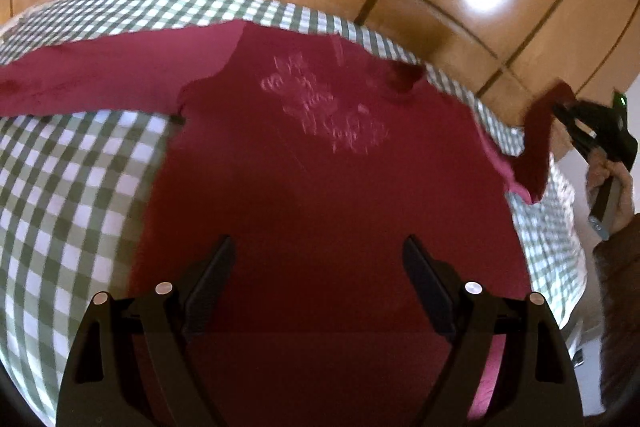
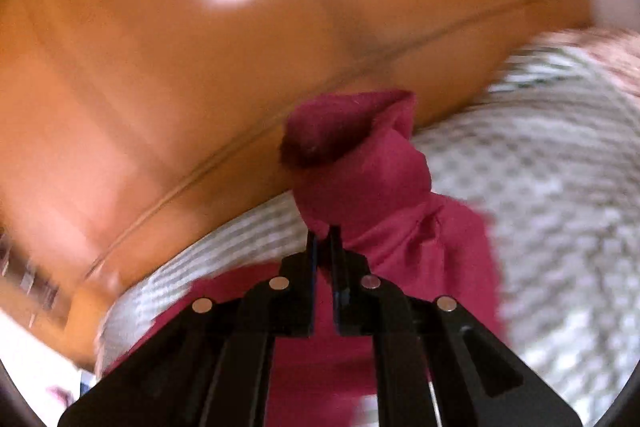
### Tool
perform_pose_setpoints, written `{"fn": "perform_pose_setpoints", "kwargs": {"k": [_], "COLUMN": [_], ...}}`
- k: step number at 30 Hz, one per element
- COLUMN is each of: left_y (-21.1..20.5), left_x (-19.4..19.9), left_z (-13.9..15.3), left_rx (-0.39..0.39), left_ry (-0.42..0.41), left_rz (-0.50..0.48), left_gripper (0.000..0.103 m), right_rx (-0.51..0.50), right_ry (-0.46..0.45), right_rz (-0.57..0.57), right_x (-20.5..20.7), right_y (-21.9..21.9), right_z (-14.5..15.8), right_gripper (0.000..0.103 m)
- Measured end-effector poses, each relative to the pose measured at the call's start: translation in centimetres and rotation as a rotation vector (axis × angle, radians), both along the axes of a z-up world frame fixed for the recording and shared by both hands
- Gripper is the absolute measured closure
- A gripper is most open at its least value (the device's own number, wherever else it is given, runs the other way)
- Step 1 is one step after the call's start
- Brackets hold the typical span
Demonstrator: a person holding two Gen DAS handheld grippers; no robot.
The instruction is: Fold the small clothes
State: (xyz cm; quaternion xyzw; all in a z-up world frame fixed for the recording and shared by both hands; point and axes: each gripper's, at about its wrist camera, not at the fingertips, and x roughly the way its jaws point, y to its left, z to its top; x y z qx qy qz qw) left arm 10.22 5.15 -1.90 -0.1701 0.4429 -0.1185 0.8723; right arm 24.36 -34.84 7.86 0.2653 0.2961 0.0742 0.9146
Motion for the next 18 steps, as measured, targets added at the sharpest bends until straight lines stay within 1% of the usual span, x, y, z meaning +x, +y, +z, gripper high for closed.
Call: {"fn": "perform_pose_setpoints", "kwargs": {"k": [2, 3, 5, 6, 7, 8, 9, 10, 13, 15, 17, 18], "left_y": [0.6, 0.9, 1.4, 1.6, 1.8, 1.9, 2.1, 2.2, 2.4, 2.8, 2.9, 2.9], "left_x": [0.2, 0.4, 0.9, 1.2, 1.4, 1.7, 2.0, 2.2, 3.3, 4.6, 6.0, 7.0], "left_z": [0.6, 0.8, 1.1, 1.3, 1.4, 1.5, 1.6, 1.6, 1.6, 1.4, 1.3, 1.1], "left_rx": [-0.023, -0.034, -0.058, -0.075, -0.082, -0.083, -0.083, -0.085, -0.089, -0.107, -0.120, -0.118], "left_ry": [-0.013, -0.018, -0.022, -0.024, -0.025, -0.025, -0.025, -0.026, -0.026, -0.013, -0.006, 0.001], "left_rz": [0.006, 0.008, 0.018, 0.019, 0.019, 0.021, 0.023, 0.023, 0.027, 0.035, 0.041, 0.048], "left_gripper": [0.019, 0.019, 0.020, 0.021, 0.023, 0.023, 0.023, 0.023, 0.023, 0.027, 0.027, 0.027], "right_rx": [-0.011, -0.015, -0.016, -0.018, -0.019, -0.006, 0.022, 0.032, 0.059, 0.058, 0.063, 0.063], "right_ry": [-0.008, -0.008, -0.012, -0.015, -0.019, -0.025, -0.043, -0.058, -0.065, -0.053, -0.007, 0.010], "right_rz": [0.133, 0.172, 0.296, 0.336, 0.382, 0.400, 0.406, 0.397, 0.378, 0.346, 0.296, 0.285], "right_x": [1.5, 2.0, 2.8, 2.9, 2.9, 2.8, 2.4, 2.1, 0.1, -1.6, -4.0, -5.5], "right_y": [6.8, 8.9, 14.7, 16.3, 18.4, 19.2, 19.5, 19.1, 16.6, 14.1, 11.0, 10.1], "right_z": [0.5, 0.6, 0.7, 0.8, 0.9, 1.0, 1.2, 1.3, 0.7, -0.5, -2.8, -3.3], "right_gripper": [0.098, 0.098, 0.098, 0.097, 0.093, 0.077, 0.047, 0.041, 0.041, 0.038, 0.033, 0.033]}}
